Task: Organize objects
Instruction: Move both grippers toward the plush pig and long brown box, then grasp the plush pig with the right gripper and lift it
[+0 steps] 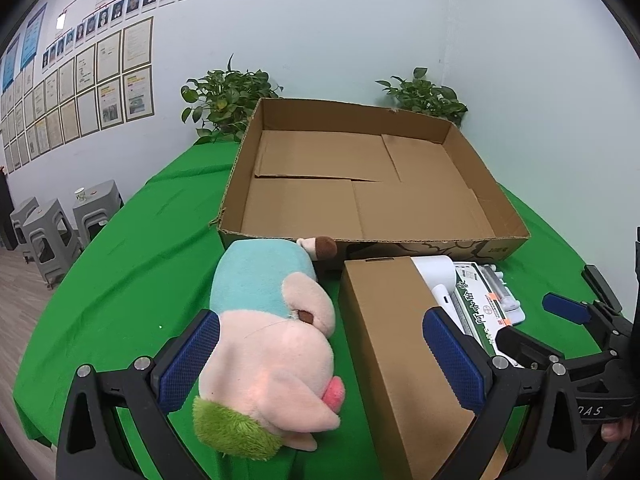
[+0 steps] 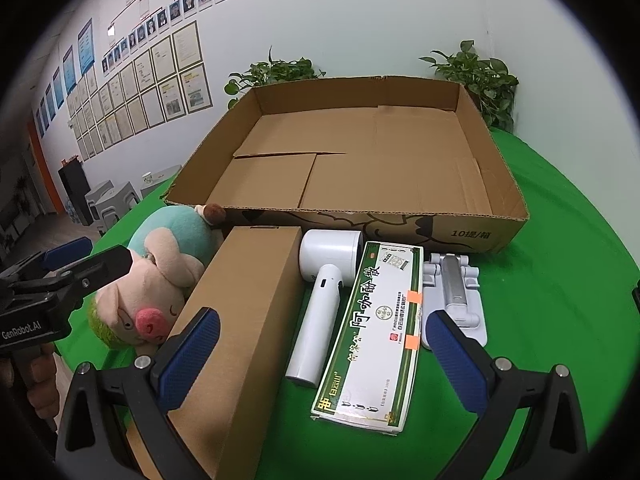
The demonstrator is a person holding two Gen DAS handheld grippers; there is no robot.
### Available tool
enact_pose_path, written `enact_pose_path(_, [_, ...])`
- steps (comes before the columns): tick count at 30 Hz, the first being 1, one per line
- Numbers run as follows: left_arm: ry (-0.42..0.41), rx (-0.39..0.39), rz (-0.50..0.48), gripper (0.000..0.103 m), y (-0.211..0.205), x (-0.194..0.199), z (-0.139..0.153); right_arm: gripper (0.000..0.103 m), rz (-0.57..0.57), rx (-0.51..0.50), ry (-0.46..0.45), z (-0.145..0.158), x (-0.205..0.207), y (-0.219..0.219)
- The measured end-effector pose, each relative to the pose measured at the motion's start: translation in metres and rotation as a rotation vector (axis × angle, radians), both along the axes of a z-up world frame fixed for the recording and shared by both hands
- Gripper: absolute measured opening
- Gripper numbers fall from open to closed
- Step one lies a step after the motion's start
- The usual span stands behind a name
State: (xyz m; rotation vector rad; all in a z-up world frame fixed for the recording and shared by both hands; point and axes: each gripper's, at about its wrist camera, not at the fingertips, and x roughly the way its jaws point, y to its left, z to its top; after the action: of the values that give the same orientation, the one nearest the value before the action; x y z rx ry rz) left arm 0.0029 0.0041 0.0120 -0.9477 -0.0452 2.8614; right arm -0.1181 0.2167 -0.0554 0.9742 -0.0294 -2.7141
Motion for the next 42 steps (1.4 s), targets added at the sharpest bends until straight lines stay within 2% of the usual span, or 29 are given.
enact_pose_path(28, [-0.013,0.043,-0.018,0.102,-0.017,0.001,0.0,0.102,0.056,-0.031,-0.024,-0.002,-0.003,-0.011])
enact_pose_path(33, [-0.059,0.043,0.002,0.102,-0.036,0.002,-0.013,0.103,0.106,-0.07,-0.031,0.005,-0.004,-0.016])
enact_pose_path(36, [-0.108,0.063,0.006,0.097,-0.047,0.002,-0.029,0.103,0.145,-0.086,-0.036,0.01,-0.005,-0.023])
enact_pose_path(38, [-0.143,0.081,-0.015,0.08,-0.05,0.0,-0.041,0.103,0.177,-0.108,-0.052,0.012,-0.008,-0.029])
enact_pose_path(41, [-0.139,0.04,0.004,0.07,-0.055,0.001,-0.05,0.103,0.219,-0.15,-0.087,0.016,-0.014,-0.04])
enact_pose_path(42, [-0.138,0.05,0.0,0.069,-0.057,0.001,-0.05,0.103,0.235,-0.167,-0.098,0.017,-0.016,-0.044])
